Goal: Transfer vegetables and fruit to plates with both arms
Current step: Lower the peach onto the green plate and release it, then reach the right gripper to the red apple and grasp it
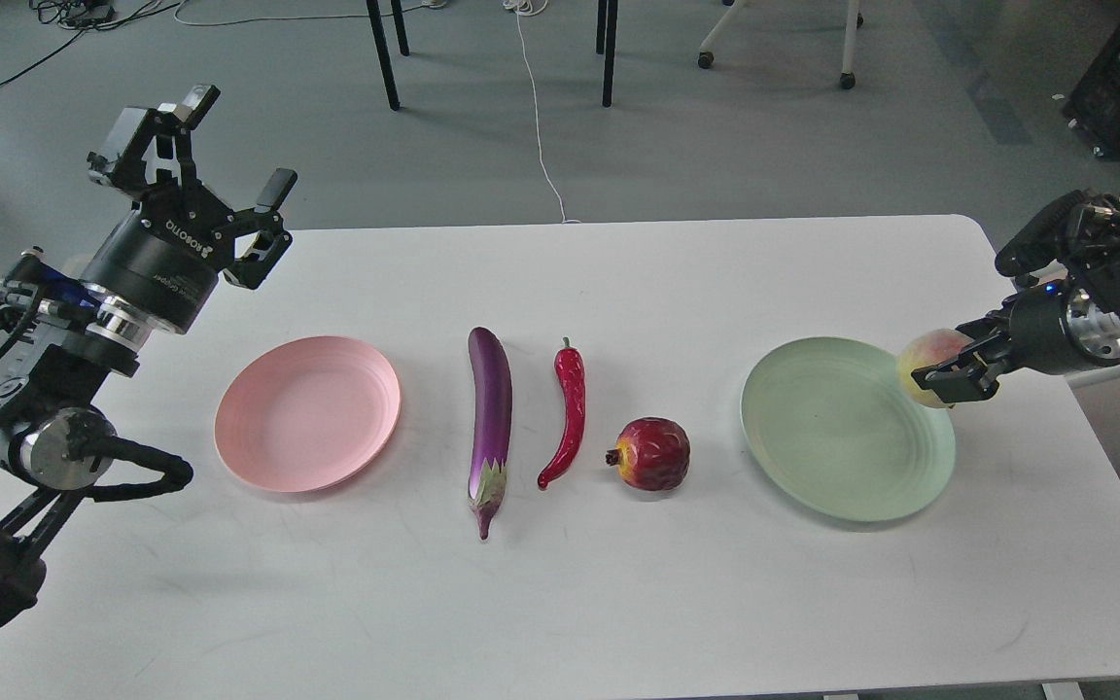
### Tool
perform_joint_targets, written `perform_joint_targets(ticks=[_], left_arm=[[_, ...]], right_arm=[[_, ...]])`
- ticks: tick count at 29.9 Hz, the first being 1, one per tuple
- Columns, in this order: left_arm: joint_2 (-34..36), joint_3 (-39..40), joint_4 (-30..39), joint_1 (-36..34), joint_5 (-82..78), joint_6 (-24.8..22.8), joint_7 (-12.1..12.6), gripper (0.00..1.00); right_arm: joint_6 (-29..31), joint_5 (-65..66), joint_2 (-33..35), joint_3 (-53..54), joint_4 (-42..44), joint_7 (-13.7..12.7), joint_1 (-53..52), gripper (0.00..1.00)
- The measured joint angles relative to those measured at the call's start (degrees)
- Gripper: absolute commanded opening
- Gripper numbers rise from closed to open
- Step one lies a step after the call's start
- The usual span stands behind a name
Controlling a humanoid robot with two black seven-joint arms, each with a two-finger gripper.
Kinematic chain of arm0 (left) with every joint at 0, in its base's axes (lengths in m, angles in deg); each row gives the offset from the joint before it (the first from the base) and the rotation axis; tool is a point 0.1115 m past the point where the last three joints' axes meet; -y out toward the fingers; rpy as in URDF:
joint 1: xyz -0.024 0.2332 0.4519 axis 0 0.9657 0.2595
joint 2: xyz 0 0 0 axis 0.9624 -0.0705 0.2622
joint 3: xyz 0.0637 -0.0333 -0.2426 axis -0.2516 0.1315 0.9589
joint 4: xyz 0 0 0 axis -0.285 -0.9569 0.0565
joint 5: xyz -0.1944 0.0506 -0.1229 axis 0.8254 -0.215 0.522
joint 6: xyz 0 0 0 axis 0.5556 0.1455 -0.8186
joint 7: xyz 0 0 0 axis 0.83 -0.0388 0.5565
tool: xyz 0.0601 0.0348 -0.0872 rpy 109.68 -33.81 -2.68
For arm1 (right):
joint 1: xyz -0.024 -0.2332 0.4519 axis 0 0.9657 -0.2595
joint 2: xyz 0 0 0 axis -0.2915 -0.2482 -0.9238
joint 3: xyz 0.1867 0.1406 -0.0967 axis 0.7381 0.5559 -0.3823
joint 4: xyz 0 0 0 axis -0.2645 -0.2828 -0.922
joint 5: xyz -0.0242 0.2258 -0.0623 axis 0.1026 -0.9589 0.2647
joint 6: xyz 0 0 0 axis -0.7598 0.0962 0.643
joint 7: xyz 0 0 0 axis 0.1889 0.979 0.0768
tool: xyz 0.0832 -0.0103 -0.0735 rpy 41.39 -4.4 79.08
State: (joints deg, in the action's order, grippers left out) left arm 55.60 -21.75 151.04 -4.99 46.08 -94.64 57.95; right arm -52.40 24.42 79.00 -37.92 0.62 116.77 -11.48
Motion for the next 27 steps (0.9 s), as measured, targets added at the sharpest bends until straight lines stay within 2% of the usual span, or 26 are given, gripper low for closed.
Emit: perform_joint_targets(ticks=[3, 5, 8, 12, 20, 27], left_arm=[[0.1, 0.0, 0.0, 0.0, 0.0, 0.0, 0.0, 0.99], [0.1, 0.0, 0.0, 0.0, 0.0, 0.1, 0.0, 0.99], [0.1, 0.0, 0.0, 0.0, 0.0, 0.1, 0.0, 0.99], [0.2, 0.0, 0.0, 0.0, 0.0, 0.1, 0.0, 0.99], [0.4, 0.0, 0.0, 0.0, -0.1, 0.0, 0.0, 0.99], [0.4, 0.0, 0.0, -0.1, -0.1, 0.0, 0.0, 0.99]], right_arm=[[-0.1, -0.2, -2.3, 0.1, 2.2, 0.0, 0.8, 0.48], [-0.4, -0.3, -3.6, 0.2, 3.2, 0.0, 1.5, 0.58], [-1.0, -0.5, -4.8, 1.3, 3.7, 0.0, 2.5, 0.8], [-1.2, -0.5, -5.0, 2.0, 3.7, 0.0, 3.3, 0.94], [-1.0, -1.0, -4.1, 5.8, 1.7, 0.0, 2.0, 0.97], [0.4, -7.2, -3.3, 6.7, -12.9, 0.0, -7.5, 0.98]])
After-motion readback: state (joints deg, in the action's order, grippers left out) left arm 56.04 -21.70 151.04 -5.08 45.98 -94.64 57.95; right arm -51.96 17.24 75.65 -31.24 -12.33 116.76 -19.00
